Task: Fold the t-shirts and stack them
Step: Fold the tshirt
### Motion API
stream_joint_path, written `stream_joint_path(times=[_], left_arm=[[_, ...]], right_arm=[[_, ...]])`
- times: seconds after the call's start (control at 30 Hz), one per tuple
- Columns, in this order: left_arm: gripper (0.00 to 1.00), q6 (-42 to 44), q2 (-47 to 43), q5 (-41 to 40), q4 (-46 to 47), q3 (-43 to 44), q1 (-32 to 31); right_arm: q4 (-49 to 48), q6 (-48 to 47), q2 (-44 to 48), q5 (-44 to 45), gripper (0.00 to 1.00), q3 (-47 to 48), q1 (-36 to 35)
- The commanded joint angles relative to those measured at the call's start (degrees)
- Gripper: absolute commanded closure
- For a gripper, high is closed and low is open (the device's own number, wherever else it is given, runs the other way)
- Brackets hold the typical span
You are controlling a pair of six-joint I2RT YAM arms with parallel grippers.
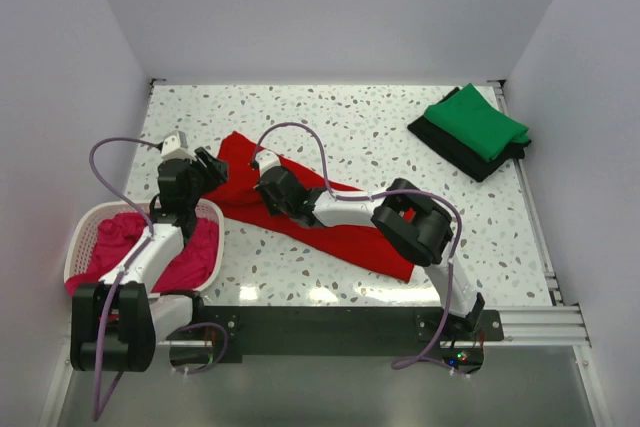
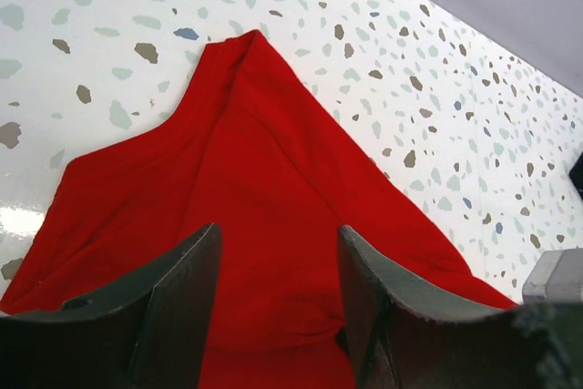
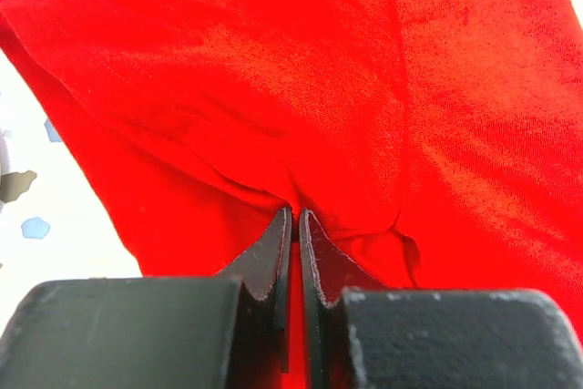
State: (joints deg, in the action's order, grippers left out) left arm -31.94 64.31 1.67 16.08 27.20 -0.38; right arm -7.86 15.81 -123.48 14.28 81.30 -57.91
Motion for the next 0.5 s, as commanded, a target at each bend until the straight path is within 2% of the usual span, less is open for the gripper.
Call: stream_joint_path(times=[0.0, 0.17, 0.47], left_arm=[[0.42, 0.30, -2.08, 0.88, 0.10, -0.13, 0.38], [0.38, 0.04, 0.10, 2.28, 2.03, 0.57, 0.38], [0.38, -2.24, 12.22, 7.02, 10.98, 3.12, 0.38]], right_arm=[[-0.32, 0.53, 3.60, 0.31, 1.00, -0.35, -0.27], [0.21, 0.45, 4.48, 0.39, 1.00, -0.88, -0.19], [1.70, 0.27, 5.88, 0.48, 1.00, -1.84, -0.27]])
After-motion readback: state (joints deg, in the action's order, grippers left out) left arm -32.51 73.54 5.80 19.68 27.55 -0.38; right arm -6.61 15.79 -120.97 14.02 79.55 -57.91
